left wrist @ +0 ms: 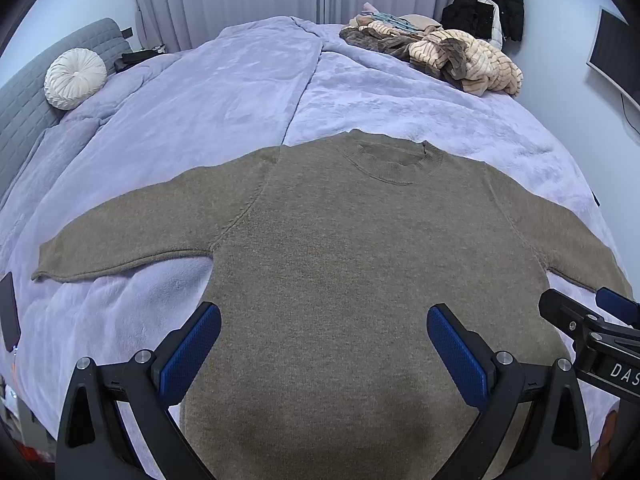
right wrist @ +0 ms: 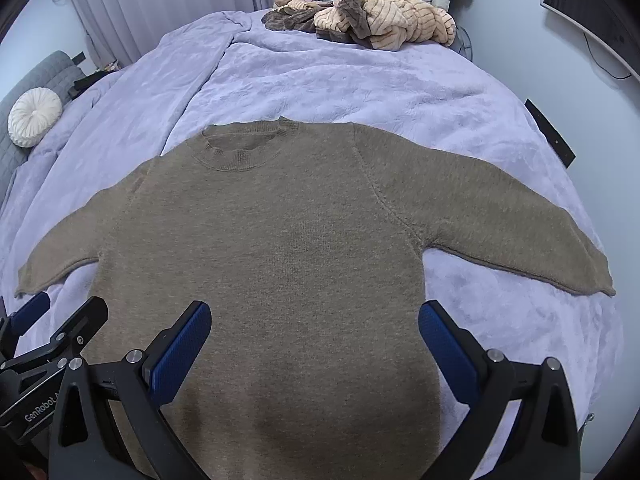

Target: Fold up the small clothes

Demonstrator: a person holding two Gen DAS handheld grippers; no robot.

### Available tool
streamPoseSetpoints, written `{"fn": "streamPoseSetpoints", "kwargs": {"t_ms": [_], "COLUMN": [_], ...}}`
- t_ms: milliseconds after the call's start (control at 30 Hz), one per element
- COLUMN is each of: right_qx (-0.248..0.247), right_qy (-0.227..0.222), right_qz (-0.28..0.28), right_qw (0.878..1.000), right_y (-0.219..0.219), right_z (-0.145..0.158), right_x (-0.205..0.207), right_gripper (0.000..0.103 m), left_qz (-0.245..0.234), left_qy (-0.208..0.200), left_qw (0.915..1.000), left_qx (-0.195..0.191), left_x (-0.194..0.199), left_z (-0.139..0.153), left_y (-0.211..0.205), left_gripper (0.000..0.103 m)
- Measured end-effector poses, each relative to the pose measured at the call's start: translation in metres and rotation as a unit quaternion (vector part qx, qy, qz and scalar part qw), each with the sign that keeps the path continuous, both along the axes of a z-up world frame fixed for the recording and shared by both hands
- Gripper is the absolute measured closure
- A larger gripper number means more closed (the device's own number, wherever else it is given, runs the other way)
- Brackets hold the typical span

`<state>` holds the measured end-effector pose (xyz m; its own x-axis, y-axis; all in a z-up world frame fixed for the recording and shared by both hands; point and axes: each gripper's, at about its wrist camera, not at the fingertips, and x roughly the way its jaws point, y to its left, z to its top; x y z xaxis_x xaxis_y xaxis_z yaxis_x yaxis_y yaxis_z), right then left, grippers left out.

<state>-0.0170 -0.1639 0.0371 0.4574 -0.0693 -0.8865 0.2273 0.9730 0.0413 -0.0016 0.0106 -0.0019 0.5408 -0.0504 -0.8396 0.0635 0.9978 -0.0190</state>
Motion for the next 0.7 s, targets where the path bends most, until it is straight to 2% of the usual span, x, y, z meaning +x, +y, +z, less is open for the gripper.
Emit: {"fn": "streamPoseSetpoints", "kwargs": {"t_ms": [700], "right_qx": [-0.009], "right_qy": [0.001], "right_qz": [0.002], "right_qw": [1.000], "right_y": [0.0013], "right_z": [0.0005], "right_x": [0.0002], "right_gripper": [0.000], "left_qz": [0.001], "left_qy": [0.000], "left_qw": [1.0000], "left_qx": [-0.001], "left_x": [-0.0012], "left_z": [-0.0009], "left_y": [-0.0009], "left_gripper": [0.000]}}
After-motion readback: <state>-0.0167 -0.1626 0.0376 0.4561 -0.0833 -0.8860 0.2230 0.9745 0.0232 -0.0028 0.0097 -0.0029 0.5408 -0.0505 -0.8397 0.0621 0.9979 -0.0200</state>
